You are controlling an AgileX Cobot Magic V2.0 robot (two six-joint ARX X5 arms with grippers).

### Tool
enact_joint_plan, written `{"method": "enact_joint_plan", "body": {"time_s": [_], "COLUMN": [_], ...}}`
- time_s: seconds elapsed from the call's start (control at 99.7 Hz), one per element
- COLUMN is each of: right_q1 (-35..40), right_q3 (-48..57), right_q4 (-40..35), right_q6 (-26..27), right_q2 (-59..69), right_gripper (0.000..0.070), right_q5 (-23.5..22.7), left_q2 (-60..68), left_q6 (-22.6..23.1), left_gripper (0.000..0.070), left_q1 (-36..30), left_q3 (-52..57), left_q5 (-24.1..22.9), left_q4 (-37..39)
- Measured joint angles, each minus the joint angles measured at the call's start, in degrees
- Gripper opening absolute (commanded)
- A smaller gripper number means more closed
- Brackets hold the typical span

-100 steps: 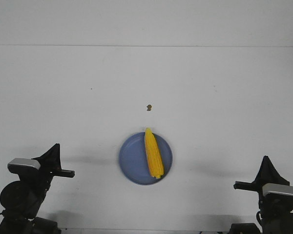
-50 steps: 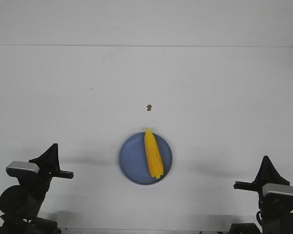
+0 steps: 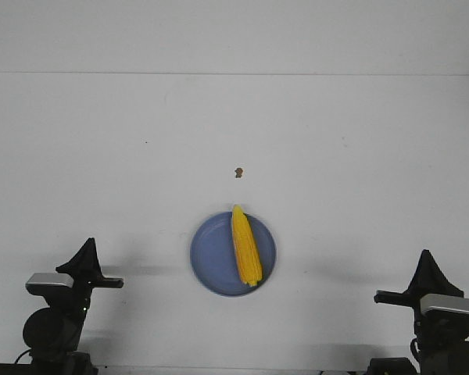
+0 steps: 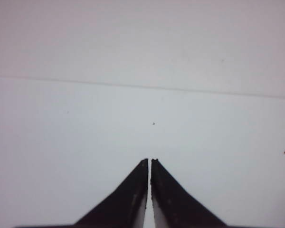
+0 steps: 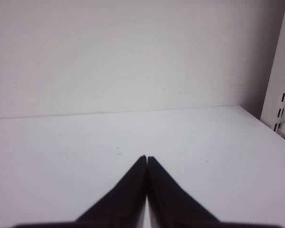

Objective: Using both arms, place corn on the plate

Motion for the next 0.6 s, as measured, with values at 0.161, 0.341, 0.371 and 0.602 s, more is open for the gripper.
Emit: {"method": "enact_joint_plan", "body": {"time_s": [0.161, 0.341, 0.371, 0.602], "right_q1": [0.0, 0.0, 0.0, 0.0], "right_q3": [0.0, 0.0, 0.0, 0.0], "right_q4": [0.0, 0.0, 0.0, 0.0], "right_q6": [0.0, 0.0, 0.0, 0.0], "right_q2": [0.0, 0.0, 0.0, 0.0], "right_gripper": [0.0, 0.0, 0.0, 0.0], "right_q5": [0.0, 0.0, 0.0, 0.0], "left_q2": [0.0, -0.1, -0.1, -0.1], "left_q6": [0.0, 0.0, 0.0, -0.1], "left_gripper": [0.0016, 0.0016, 0.0016, 0.0016], "left_q1": [0.0, 0.2, 0.2, 0.2], "left_q3": [-3.3, -3.7, -3.7, -3.7], "left_q5": [0.0, 0.0, 0.0, 0.0], "left_q4": [6.9, 9.7, 9.6, 9.6]}}
